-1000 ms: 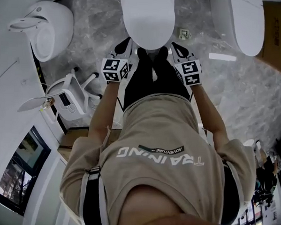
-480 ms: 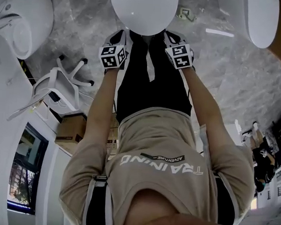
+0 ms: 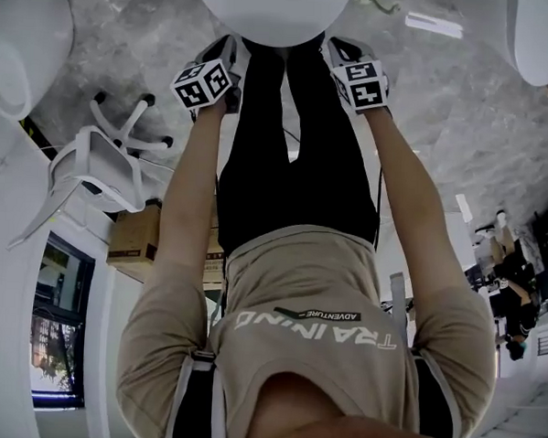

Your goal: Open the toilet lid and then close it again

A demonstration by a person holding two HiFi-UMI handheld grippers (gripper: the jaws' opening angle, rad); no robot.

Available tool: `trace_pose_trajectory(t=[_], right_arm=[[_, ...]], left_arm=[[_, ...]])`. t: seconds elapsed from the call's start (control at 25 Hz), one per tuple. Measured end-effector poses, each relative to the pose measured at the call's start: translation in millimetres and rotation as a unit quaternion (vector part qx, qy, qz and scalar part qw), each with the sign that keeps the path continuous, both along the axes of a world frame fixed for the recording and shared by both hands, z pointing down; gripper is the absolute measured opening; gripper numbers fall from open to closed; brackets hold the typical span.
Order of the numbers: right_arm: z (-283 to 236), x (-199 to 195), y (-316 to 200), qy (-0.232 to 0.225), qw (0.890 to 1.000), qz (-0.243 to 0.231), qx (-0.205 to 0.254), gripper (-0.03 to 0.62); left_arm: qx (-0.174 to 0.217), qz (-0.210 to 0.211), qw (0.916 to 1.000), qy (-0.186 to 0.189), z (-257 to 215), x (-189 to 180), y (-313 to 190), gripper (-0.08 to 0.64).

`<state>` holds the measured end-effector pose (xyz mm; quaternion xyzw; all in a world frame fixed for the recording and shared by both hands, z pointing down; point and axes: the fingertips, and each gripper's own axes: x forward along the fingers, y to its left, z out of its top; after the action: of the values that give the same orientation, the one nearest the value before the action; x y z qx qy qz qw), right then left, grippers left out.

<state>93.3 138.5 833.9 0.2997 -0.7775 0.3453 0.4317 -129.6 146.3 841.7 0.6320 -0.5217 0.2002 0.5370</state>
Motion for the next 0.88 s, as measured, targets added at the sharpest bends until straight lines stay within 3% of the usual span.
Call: trace_pose_trajectory(t=[0.24, 0.4, 0.52, 0.68, 0.88], right_arm=[[16, 4, 6, 0.007, 1.0, 0.002, -0.012, 0.014], [21, 2, 8, 0.006, 1.0, 0.006, -0.02, 0.014], [20, -1, 6, 0.003, 1.0, 0.005, -0.021, 0.014], [23, -6, 5, 0.001, 1.0, 0.006, -0.023, 0.014], [27, -9, 5, -0.001, 0.999, 0.004, -0.032, 0.014]], left_arm=[[-0.008, -0.042, 0.9982, 0.042, 18, 1, -3, 0.011], [-0.018, -0.07, 0.9934, 0.089, 26, 8, -10, 0.126], [-0.032, -0.092, 0.9897, 0.105, 31, 6, -11, 0.127], [-0.036, -0.083, 0.9881, 0.124, 36, 6, -11, 0.156], [-0.042, -0.071, 0.9846, 0.155, 34, 8, -10, 0.124]])
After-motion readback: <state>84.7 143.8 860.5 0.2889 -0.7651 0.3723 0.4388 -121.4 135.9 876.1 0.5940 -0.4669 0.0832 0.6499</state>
